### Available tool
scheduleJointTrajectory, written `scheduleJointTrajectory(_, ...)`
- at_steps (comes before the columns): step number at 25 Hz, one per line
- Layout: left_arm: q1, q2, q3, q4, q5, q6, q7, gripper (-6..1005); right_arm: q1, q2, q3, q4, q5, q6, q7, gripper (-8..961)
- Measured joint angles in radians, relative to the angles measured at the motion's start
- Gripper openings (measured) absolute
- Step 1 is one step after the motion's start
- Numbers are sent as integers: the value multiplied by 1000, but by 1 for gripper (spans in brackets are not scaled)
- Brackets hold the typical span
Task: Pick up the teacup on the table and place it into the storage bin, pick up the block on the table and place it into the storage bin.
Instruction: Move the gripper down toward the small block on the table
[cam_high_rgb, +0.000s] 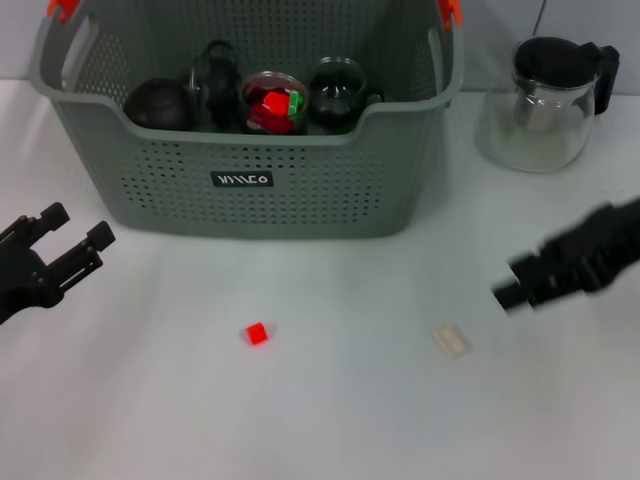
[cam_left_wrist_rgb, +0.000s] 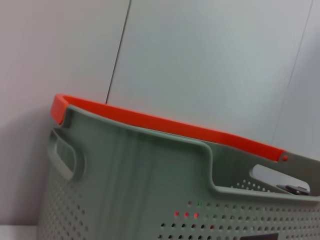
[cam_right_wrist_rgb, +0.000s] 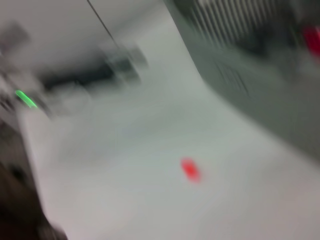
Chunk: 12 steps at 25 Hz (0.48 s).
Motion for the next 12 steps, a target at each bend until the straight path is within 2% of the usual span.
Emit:
scheduleJointTrajectory(3, -2, -2, 5, 0, 1, 0, 0, 752, 48, 43, -25, -4, -175, -59, -9, 549)
scheduleJointTrajectory(5, -3, -4, 9, -1, 1, 0, 0, 752, 76, 80, -39, 2, -260, -61, -38, 549)
scheduleJointTrajectory(7, -4, -5, 9, -2, 1, 0, 0, 752, 96, 103, -63, 29, -320, -32, -41, 550)
scheduleJointTrajectory(8, -4, -6, 9, -2, 1, 0, 0, 752, 105, 108, -83, 51, -341, -10, -27, 550)
scheduleJointTrajectory(12, 1, -6, 8, -2, 1, 0, 1, 752, 137, 107, -187, 151, -361, 102, 101, 551)
